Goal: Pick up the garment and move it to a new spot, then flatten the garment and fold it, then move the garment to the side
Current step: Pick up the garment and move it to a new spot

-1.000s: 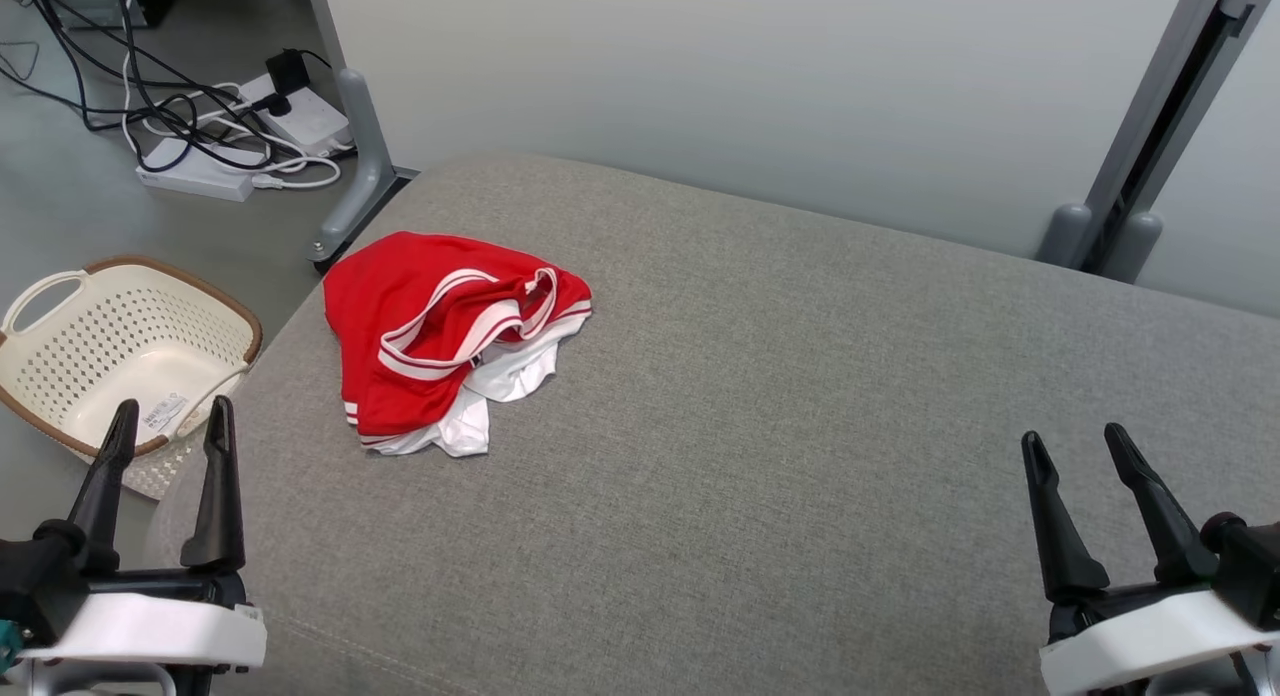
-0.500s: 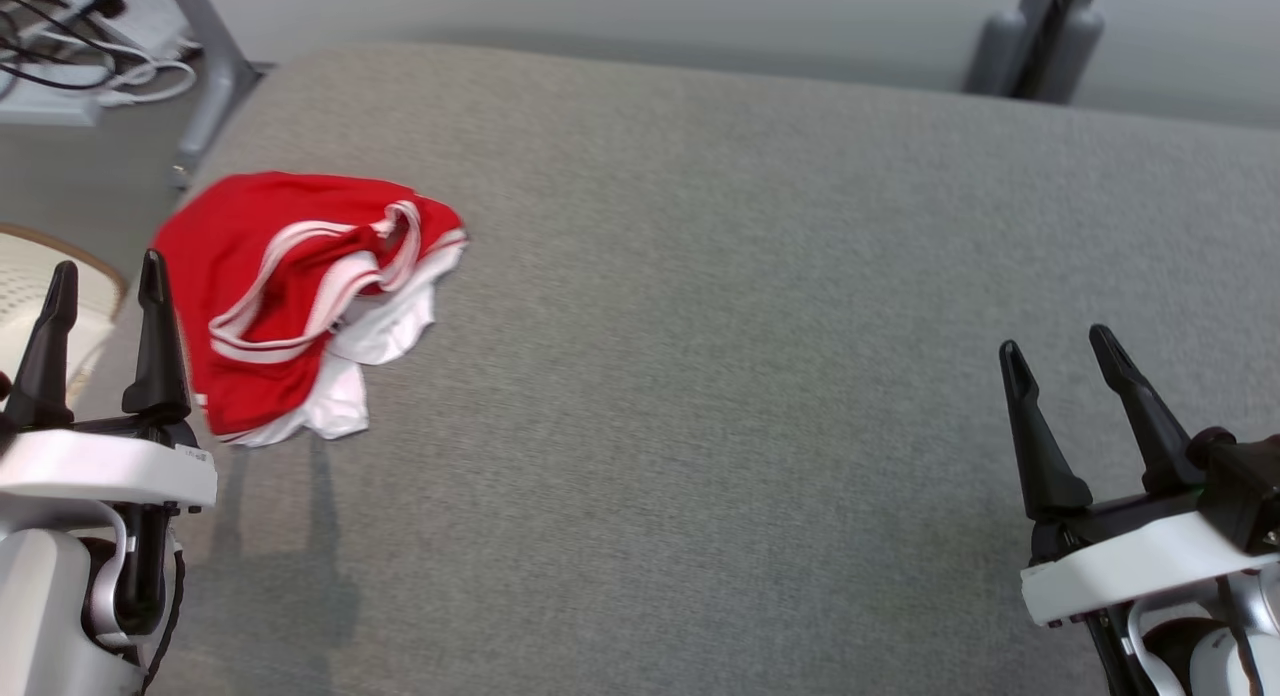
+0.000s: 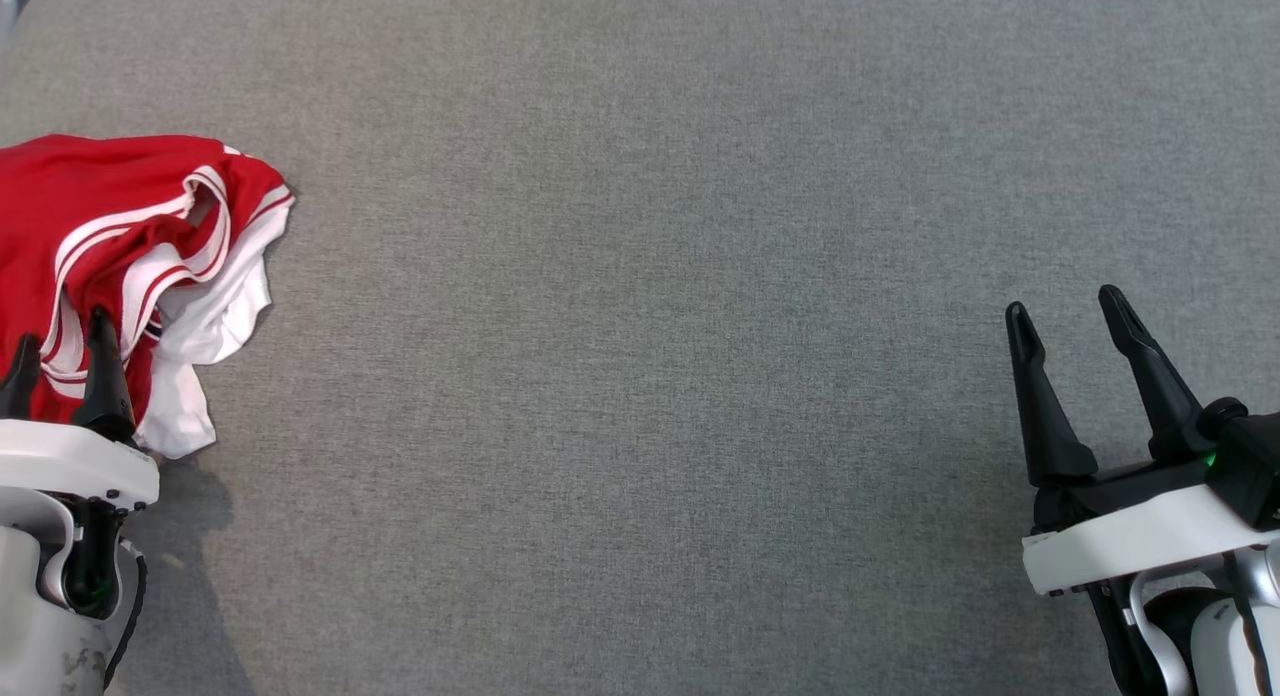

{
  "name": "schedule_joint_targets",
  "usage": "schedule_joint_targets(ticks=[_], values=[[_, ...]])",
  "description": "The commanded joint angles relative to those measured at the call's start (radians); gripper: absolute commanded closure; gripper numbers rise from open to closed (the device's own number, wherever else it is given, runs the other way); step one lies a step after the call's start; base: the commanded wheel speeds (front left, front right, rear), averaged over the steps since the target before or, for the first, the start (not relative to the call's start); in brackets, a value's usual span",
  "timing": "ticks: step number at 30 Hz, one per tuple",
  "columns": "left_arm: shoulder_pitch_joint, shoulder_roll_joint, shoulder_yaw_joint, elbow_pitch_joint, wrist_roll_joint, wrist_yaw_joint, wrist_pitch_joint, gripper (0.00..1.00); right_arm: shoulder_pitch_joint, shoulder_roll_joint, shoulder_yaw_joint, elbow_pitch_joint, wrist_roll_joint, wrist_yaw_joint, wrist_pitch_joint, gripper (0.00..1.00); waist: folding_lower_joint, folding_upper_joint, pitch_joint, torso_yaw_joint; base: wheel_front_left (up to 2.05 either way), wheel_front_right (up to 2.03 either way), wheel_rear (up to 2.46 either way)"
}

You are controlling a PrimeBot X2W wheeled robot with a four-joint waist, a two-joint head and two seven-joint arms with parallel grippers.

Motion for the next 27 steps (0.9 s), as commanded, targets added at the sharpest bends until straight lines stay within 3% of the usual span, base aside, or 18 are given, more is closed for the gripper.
schedule_joint_targets(ticks=[1, 2, 3, 4, 10, 15, 21, 27], values=[[-0.03, 0.006, -0.004, 0.036, -0.007, -0.011, 0.006, 0.0, -0.011, -0.004, -0.004, 0.004, -0.007, 0.0, -0.011, 0.0, 0.0, -0.0001, 0.01, -0.003, 0.0, 0.0, 0.0], [-0.042, 0.01, -0.005, 0.05, -0.004, -0.014, 0.004, 0.26, -0.012, -0.004, -0.006, 0.005, -0.007, 0.0, -0.011, 0.0, 0.0, -0.0001, 0.011, 0.0, 0.0, 0.0, 0.0], [-0.05, 0.01, -0.007, 0.065, -0.003, -0.018, 0.002, 0.84, -0.013, -0.004, -0.006, 0.008, -0.006, 0.0, -0.012, 0.0, 0.0, -0.0001, 0.012, 0.003, 0.0, 0.0, 0.0], [-0.055, 0.011, -0.012, 0.08, 0.003, -0.019, 0.002, 1.0, -0.015, -0.004, -0.006, 0.011, -0.006, 0.0, -0.013, 0.0, 0.0, -0.0001, 0.011, 0.007, 0.0, 0.0, 0.0], [-0.086, 0.024, -0.015, 0.098, 0.042, -0.008, -0.006, 1.0, -0.018, -0.004, -0.007, 0.023, 0.0, 0.0, -0.016, 0.0, 0.0, -0.0001, -0.007, 0.022, 0.0, 0.0, 0.0], [-0.069, 0.05, 0.034, -0.028, 0.117, 0.04, -0.008, 1.0, -0.002, -0.004, -0.012, 0.037, 0.013, 0.0, -0.024, 0.0, 0.0, -0.0001, -0.054, 0.03, 0.0, 0.0, 0.0], [0.024, 0.072, 0.098, -0.33, 0.217, 0.115, -0.008, 1.0, 0.028, -0.004, -0.017, 0.064, 0.043, 0.0, -0.05, 0.0, 0.0, -0.0001, -0.145, 0.017, 0.0, 0.0, 0.0], [0.146, 0.071, 0.103, -0.616, 0.256, 0.198, 0.024, 1.0, 0.053, -0.004, -0.018, 0.09, 0.075, 0.0, -0.075, 0.0, 0.0, -0.0001, -0.216, -0.022, 0.0, 0.0, 0.0]])
